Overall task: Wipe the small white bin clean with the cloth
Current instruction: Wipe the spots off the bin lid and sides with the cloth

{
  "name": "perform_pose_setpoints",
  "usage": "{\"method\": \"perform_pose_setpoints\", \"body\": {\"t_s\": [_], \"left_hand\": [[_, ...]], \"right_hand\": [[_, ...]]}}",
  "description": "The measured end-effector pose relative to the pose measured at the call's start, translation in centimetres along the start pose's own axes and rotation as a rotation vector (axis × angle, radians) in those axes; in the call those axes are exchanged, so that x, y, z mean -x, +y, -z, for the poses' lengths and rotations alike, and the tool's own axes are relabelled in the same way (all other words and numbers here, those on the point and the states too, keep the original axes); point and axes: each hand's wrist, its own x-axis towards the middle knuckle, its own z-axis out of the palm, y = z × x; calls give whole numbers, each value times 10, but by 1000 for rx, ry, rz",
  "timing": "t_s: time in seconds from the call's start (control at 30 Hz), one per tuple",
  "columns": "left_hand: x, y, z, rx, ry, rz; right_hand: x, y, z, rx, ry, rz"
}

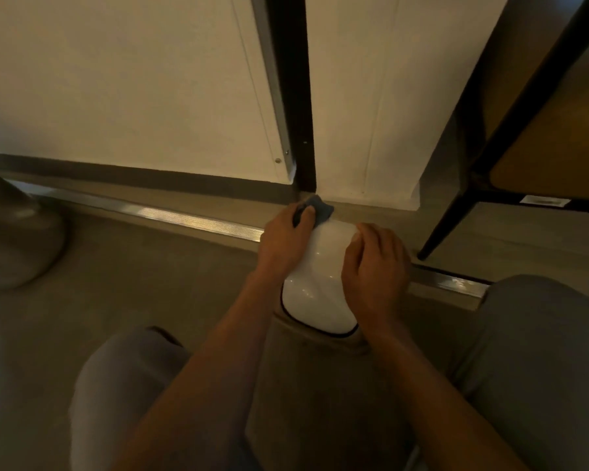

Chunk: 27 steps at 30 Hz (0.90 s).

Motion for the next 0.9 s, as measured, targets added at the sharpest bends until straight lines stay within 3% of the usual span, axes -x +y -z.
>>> {"method": "perform_pose_setpoints", "body": {"t_s": [0.13,0.2,0.27,0.3,0.47,0.57,0.73,0.9], "left_hand": [[3,5,-7,-15,45,-64],[1,7,0,1,-23,-96],[21,-17,1,34,216,164],[21,-20,5,69,213,157],[48,-17,3,188,196,100],[98,-22,-11,224,308,135],[137,-32,-41,153,491,188],[82,-8,-8,92,365,298]], "right_hand": [[-4,-8,10,84,-6,-56],[-9,-12,22,110,-48,-33],[-29,-4,9,120,-368,252],[-33,-2,12,165,-385,264],[-50,-3,9,172,-380,252],[-48,2,8,127,-363,188],[-47,4,7,39,-342,235],[-43,6,8,-2,-341,341]]}}
